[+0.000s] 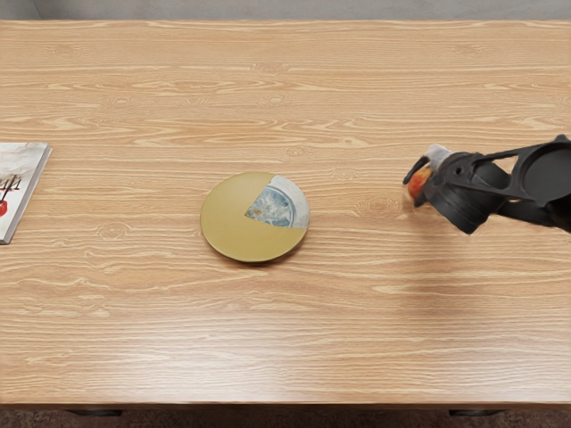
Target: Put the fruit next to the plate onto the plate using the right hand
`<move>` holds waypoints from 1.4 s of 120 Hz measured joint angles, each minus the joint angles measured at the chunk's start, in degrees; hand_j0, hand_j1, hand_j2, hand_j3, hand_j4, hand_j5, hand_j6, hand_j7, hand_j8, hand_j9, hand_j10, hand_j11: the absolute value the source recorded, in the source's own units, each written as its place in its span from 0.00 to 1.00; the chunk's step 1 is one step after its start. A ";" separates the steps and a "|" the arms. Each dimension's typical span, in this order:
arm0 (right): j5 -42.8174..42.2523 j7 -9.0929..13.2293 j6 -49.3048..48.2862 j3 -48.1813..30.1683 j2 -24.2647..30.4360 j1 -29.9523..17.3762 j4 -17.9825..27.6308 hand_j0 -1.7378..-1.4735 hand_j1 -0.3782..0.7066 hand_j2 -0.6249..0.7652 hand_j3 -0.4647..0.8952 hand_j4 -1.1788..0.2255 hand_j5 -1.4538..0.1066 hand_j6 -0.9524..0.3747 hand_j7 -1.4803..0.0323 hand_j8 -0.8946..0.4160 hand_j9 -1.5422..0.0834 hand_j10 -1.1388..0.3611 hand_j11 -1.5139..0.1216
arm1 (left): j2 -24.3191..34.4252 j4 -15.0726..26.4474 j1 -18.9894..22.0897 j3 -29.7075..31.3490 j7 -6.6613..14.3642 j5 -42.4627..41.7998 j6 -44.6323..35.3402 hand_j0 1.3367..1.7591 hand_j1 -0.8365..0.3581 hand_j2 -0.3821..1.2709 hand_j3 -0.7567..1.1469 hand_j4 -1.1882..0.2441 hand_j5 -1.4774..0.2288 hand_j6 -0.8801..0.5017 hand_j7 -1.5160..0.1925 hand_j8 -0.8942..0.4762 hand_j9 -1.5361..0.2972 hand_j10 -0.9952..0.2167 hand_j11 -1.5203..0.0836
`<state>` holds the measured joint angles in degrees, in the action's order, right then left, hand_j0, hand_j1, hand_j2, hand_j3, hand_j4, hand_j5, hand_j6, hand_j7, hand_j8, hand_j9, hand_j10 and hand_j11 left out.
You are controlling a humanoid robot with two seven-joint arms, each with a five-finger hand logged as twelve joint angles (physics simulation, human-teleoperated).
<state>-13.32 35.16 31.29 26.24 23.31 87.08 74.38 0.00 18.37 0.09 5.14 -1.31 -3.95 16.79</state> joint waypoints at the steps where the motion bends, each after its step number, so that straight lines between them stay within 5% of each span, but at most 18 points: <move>1: -0.02 0.01 -0.48 -1.24 0.50 -0.31 -0.01 0.38 0.67 0.47 0.34 0.34 0.24 0.58 0.26 0.53 0.26 0.40 0.26 | 0.00 0.00 0.00 0.00 0.01 0.00 0.00 0.76 0.99 0.23 0.40 0.83 0.87 0.64 0.89 0.65 0.84 0.82 0.95; 18: 0.38 0.02 -21.26 -32.35 5.85 -12.68 -0.03 0.40 0.70 0.50 0.34 0.35 0.21 0.60 0.24 0.57 0.24 0.43 0.23 | 0.00 0.00 0.00 0.00 0.01 0.00 0.00 0.76 0.99 0.23 0.40 0.83 0.87 0.64 0.89 0.65 0.84 0.82 0.95; 31: 1.01 -0.08 -29.81 -43.96 2.12 -17.17 -1.11 0.40 0.69 0.50 0.34 0.32 0.20 0.57 0.24 0.55 0.23 0.42 0.22 | 0.00 0.00 0.00 -0.01 -0.01 0.01 0.00 0.76 0.99 0.23 0.40 0.83 0.87 0.64 0.89 0.65 0.84 0.82 0.95; 59: -5.34 -0.12 -33.93 -47.52 -13.92 -19.09 -12.63 0.41 0.66 0.49 0.34 0.25 0.20 0.51 0.23 0.49 0.23 0.37 0.20 | 0.00 0.00 0.00 -0.01 0.00 0.00 0.00 0.76 0.99 0.23 0.40 0.83 0.87 0.64 0.89 0.65 0.84 0.82 0.95; 78: -9.57 -0.11 -33.90 -46.10 -18.30 -19.36 -18.85 0.41 0.70 0.64 0.34 0.25 0.20 0.48 0.24 0.47 0.24 0.34 0.19 | 0.00 0.00 0.00 0.02 -0.01 0.00 0.00 0.76 0.99 0.23 0.40 0.83 0.87 0.64 0.89 0.65 0.84 0.82 0.95; 96: -9.52 -0.15 -34.06 -47.09 -18.36 -19.53 -20.50 0.35 0.37 0.54 0.34 0.54 0.57 0.61 0.61 0.59 0.60 0.50 0.56 | 0.00 0.00 0.00 0.01 -0.01 0.00 0.00 0.76 0.99 0.23 0.40 0.83 0.87 0.64 0.89 0.65 0.84 0.82 0.95; 113: -0.73 -0.16 -39.53 -52.06 -4.88 -20.30 -11.71 0.33 0.21 0.49 0.34 0.69 0.74 0.67 0.79 0.65 0.76 0.64 0.74 | 0.00 0.00 0.00 0.02 0.00 -0.01 0.00 0.76 0.99 0.23 0.40 0.83 0.87 0.64 0.89 0.65 0.84 0.82 0.95; 135: 7.98 -0.16 -53.00 -59.28 14.32 -26.16 -3.18 0.31 0.11 0.47 0.34 0.77 0.85 0.69 0.89 0.66 0.86 0.70 0.84 | 0.00 0.01 -0.08 -0.02 0.00 -0.01 0.00 0.76 0.99 0.23 0.40 0.83 0.87 0.64 0.89 0.65 0.84 0.82 0.95; 152: 14.09 -0.16 -62.90 -63.58 33.15 -34.24 -1.30 0.31 0.08 0.46 0.34 0.80 0.88 0.70 0.93 0.67 0.90 0.72 0.88 | 0.00 0.02 -1.31 -0.17 -0.01 -0.05 0.00 0.76 0.99 0.23 0.40 0.83 0.87 0.64 0.89 0.65 0.84 0.82 0.95; 168: 15.68 -0.16 -65.39 -64.59 40.11 -37.38 -1.21 0.30 0.06 0.45 0.34 0.81 0.90 0.70 0.94 0.67 0.92 0.74 0.89 | 0.00 0.01 -1.32 -0.22 -0.02 -0.07 0.00 0.76 0.99 0.23 0.40 0.83 0.87 0.64 0.89 0.65 0.84 0.82 0.95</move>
<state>2.36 35.00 -34.10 -38.35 63.42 49.70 73.17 0.00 18.37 -1.23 4.92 -1.32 -4.02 16.79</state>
